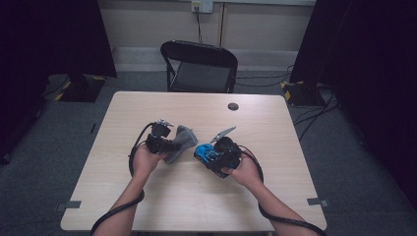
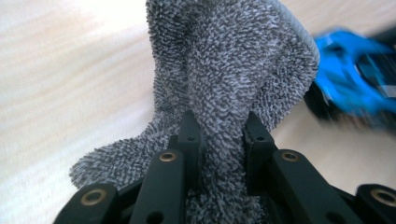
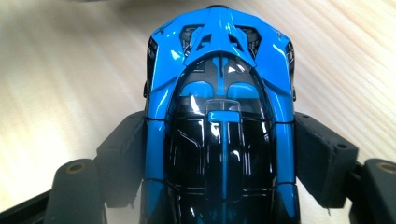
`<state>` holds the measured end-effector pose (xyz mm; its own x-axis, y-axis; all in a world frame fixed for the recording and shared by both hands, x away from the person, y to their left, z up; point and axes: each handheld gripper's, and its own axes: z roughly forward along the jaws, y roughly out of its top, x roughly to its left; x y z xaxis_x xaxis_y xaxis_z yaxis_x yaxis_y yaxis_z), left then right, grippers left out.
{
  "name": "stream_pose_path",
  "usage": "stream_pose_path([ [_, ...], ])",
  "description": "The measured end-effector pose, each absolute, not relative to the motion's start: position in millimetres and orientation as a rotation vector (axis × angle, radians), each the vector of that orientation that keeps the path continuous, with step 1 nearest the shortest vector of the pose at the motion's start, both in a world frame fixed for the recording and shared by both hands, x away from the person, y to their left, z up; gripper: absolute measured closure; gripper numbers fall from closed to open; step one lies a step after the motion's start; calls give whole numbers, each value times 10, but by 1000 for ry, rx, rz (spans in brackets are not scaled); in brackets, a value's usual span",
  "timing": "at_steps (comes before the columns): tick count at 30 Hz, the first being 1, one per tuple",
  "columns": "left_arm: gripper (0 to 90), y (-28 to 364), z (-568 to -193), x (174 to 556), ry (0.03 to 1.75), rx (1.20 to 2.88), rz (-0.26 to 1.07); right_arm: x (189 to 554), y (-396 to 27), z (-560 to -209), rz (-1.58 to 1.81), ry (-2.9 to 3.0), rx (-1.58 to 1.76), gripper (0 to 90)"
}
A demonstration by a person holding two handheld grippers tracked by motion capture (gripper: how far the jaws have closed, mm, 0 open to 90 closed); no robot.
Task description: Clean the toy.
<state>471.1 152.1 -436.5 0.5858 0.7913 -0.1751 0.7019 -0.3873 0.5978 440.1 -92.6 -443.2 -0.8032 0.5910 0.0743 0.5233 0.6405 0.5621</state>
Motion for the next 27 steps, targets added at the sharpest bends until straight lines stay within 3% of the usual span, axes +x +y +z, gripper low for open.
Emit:
stream_pose_path([
  [12,741,1152,-4323,4742,1037,2295,153,4354,-892,-4374,855,2736,886,263],
  [27,738,1247,-4334,4626,1000,2298,131,4446,-987,-4469,819,2730,964,275],
])
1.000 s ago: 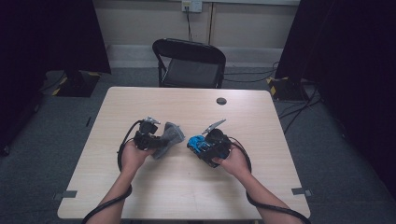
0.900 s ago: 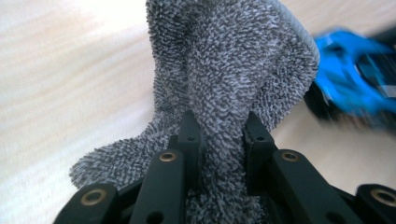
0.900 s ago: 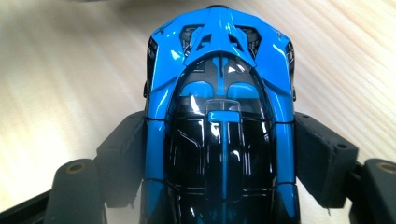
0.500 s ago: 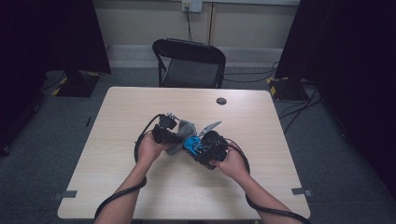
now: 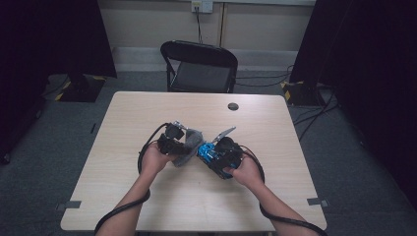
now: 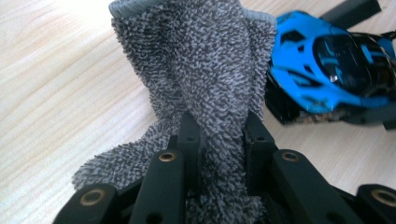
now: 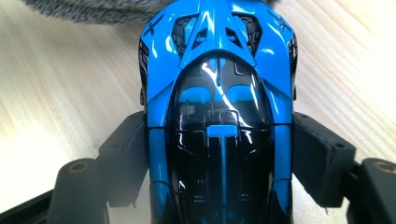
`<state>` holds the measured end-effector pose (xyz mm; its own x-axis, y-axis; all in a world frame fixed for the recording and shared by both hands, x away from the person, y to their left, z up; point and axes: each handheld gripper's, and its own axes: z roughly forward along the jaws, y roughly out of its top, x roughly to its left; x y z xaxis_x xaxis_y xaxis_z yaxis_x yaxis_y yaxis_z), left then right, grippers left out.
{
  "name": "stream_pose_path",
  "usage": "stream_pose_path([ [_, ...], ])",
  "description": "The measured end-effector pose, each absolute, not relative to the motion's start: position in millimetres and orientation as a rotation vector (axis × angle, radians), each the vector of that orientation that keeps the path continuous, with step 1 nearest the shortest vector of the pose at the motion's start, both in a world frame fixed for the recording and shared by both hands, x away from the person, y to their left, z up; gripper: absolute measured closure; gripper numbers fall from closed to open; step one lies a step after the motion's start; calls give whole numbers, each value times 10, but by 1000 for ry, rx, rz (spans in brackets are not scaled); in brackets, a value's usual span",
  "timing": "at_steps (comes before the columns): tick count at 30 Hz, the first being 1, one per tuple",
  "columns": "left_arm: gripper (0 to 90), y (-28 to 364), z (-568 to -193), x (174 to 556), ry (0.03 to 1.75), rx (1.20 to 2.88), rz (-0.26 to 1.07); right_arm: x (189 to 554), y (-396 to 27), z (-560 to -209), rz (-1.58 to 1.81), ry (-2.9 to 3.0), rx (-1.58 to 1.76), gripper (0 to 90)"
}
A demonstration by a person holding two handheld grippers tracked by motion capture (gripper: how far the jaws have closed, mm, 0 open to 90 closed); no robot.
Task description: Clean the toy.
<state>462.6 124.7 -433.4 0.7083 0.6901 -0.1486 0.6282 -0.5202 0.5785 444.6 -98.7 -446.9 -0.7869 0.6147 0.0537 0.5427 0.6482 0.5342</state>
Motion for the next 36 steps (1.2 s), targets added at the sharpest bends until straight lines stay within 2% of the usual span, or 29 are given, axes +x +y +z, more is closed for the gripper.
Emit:
stream_pose_path([
  [22,736,1253,-4257,4344,891,2370,115,4596,-1121,-4430,764,2692,1041,275],
  [29,734,1436,-4106,4420,985,2274,162,4567,-1135,-4428,786,2705,1027,274],
  [36,737,1461,-4104,4638,1062,2252,192,4465,-1066,-4408,800,2739,966,275],
])
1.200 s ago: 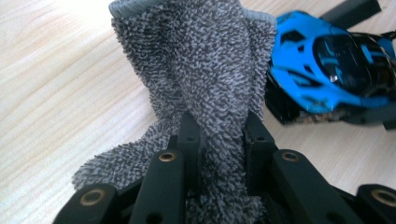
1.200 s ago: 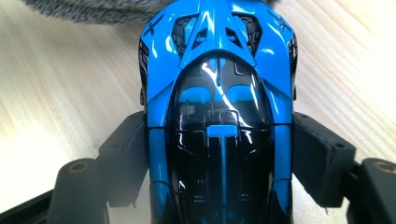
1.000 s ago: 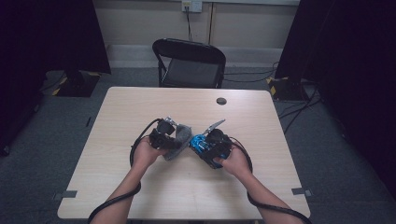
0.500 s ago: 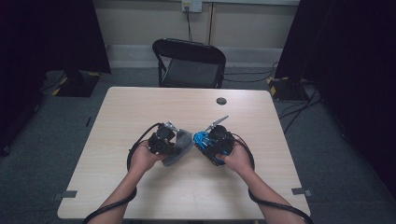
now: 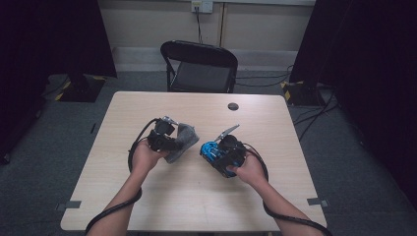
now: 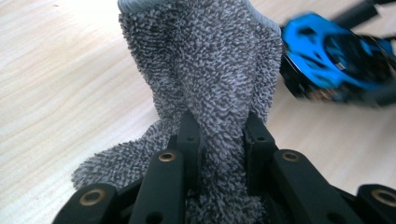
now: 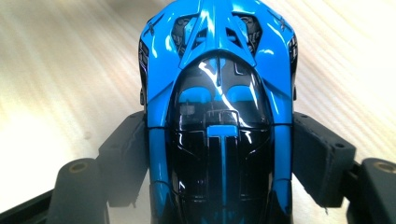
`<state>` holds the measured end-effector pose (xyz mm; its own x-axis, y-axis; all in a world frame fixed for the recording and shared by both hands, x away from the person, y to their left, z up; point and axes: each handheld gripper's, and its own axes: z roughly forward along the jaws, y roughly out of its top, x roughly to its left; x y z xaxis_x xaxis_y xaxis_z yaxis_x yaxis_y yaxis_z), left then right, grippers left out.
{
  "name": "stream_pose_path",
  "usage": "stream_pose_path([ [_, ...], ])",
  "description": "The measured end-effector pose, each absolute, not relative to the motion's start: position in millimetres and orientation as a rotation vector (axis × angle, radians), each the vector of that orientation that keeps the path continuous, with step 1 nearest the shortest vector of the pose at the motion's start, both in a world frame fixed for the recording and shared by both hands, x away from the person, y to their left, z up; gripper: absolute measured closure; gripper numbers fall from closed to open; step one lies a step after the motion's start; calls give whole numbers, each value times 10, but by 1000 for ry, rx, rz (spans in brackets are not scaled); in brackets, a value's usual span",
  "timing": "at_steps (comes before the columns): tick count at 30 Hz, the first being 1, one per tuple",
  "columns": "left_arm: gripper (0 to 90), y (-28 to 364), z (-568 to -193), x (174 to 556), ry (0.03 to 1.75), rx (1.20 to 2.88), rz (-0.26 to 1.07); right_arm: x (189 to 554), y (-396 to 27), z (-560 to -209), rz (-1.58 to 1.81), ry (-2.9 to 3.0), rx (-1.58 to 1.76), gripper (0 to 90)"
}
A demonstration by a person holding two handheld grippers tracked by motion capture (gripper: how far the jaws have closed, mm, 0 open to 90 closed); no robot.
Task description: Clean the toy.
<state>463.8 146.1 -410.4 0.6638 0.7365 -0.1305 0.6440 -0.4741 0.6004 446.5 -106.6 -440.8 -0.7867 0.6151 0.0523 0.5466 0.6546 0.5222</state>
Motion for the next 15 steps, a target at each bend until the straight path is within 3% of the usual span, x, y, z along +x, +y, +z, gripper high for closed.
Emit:
stream_pose_path([
  [15,737,1208,-4135,4781,1053,2243,176,4378,-961,-4411,806,2768,911,274],
])
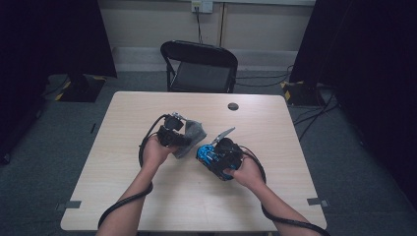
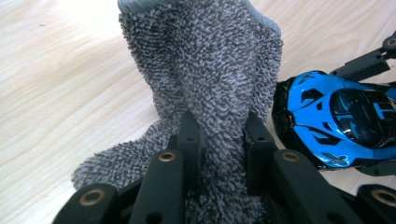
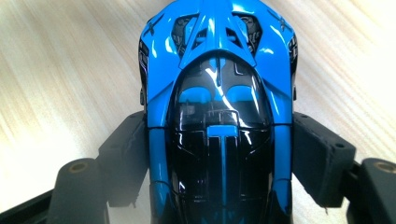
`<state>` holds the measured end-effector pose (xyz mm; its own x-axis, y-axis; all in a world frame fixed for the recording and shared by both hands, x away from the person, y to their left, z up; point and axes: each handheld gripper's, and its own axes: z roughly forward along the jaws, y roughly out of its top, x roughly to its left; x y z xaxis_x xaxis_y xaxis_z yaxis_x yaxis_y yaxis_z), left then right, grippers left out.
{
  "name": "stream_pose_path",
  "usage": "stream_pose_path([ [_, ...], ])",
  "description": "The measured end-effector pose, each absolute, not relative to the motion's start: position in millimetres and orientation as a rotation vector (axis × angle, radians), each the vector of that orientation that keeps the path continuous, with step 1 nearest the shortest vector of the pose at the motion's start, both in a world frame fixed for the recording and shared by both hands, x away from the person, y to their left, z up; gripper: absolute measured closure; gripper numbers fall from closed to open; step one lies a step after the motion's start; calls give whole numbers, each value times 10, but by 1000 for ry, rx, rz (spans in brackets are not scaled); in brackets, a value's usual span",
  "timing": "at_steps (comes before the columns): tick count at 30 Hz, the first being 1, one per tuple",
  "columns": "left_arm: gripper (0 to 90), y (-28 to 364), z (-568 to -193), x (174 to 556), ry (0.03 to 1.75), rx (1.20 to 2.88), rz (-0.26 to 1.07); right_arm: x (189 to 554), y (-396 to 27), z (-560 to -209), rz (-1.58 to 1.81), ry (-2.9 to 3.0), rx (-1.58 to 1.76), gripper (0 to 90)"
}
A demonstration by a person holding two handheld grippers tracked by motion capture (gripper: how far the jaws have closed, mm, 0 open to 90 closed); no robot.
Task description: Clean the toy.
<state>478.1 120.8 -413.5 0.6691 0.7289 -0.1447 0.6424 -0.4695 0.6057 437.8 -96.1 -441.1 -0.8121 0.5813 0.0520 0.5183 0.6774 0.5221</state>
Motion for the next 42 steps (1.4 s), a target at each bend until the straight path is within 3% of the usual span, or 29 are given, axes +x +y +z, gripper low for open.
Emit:
stream_pose_path([
  [17,740,1110,-4122,4700,965,2327,122,4408,-972,-4370,800,2757,917,274],
  [42,738,1374,-3996,4404,918,2297,102,4553,-1113,-4368,787,2708,1013,274],
])
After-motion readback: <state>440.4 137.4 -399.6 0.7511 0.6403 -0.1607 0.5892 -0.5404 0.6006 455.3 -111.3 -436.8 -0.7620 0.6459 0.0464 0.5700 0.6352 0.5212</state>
